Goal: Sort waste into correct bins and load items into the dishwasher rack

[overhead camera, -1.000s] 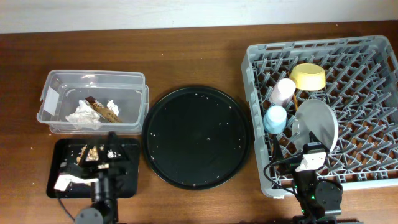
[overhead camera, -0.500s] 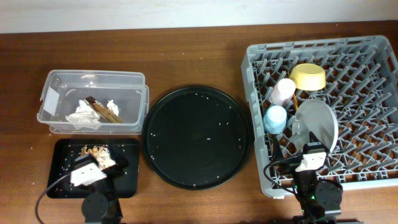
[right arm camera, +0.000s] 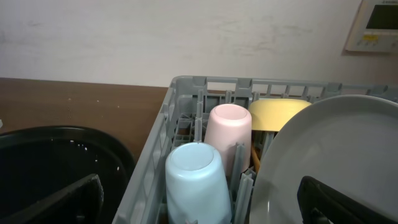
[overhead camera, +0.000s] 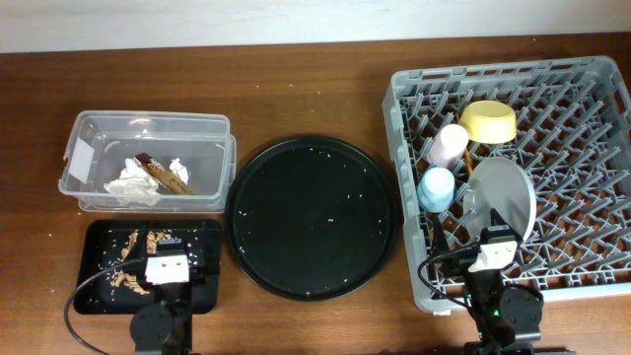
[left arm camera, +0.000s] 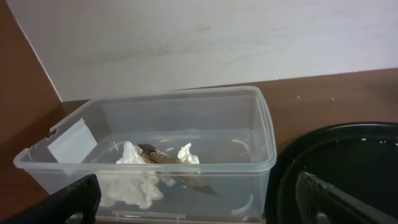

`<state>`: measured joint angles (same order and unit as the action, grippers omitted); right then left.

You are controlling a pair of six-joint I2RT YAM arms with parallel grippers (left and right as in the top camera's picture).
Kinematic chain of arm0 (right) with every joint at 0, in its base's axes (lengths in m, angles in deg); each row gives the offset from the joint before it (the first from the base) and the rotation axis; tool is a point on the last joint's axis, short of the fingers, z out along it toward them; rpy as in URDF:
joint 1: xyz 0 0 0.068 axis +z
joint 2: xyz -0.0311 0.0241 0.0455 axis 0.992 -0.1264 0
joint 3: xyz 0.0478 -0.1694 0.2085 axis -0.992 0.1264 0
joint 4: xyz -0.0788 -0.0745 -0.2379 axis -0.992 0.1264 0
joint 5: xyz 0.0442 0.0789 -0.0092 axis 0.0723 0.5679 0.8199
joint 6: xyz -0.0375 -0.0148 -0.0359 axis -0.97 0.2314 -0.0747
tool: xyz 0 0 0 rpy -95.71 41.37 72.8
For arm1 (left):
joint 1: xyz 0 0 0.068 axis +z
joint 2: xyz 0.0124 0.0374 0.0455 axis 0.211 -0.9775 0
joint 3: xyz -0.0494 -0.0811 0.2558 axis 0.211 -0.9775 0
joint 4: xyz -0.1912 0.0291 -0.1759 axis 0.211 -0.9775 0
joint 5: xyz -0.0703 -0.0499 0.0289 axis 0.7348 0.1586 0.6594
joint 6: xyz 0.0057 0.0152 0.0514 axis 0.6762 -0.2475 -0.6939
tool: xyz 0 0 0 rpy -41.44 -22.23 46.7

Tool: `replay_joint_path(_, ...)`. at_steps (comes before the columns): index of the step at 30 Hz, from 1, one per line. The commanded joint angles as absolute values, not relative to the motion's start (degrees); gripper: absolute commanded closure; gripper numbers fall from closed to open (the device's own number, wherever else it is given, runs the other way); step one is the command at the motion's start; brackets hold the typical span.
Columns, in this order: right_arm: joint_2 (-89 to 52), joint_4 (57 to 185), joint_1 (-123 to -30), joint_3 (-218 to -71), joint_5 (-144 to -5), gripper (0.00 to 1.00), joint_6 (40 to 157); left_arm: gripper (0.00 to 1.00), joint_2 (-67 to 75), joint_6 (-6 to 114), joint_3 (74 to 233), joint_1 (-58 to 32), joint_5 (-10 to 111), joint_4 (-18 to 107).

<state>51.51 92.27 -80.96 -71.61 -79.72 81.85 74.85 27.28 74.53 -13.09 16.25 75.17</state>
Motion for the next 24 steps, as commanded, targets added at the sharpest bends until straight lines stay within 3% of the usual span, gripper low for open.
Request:
replay_joint_path(1, 51.9, 92.6, -81.3, -71.3, -80.0, 0.02, 82.0, 0.01, 75.4, 25.6, 74.4, -13.0, 17.2, 74.8)
replay_joint_path(8, 51.9, 92.6, -81.3, -71.3, -80.0, 0.02, 82.0, 0.01, 75.4, 32.9, 74.4, -11.8, 16.2, 75.0)
replay_joint_path(24, 51.9, 92.6, -81.3, -71.3, -80.0, 0.02, 82.0, 0.01, 75.4, 32.9, 74.4, -13.6, 14.9, 75.1)
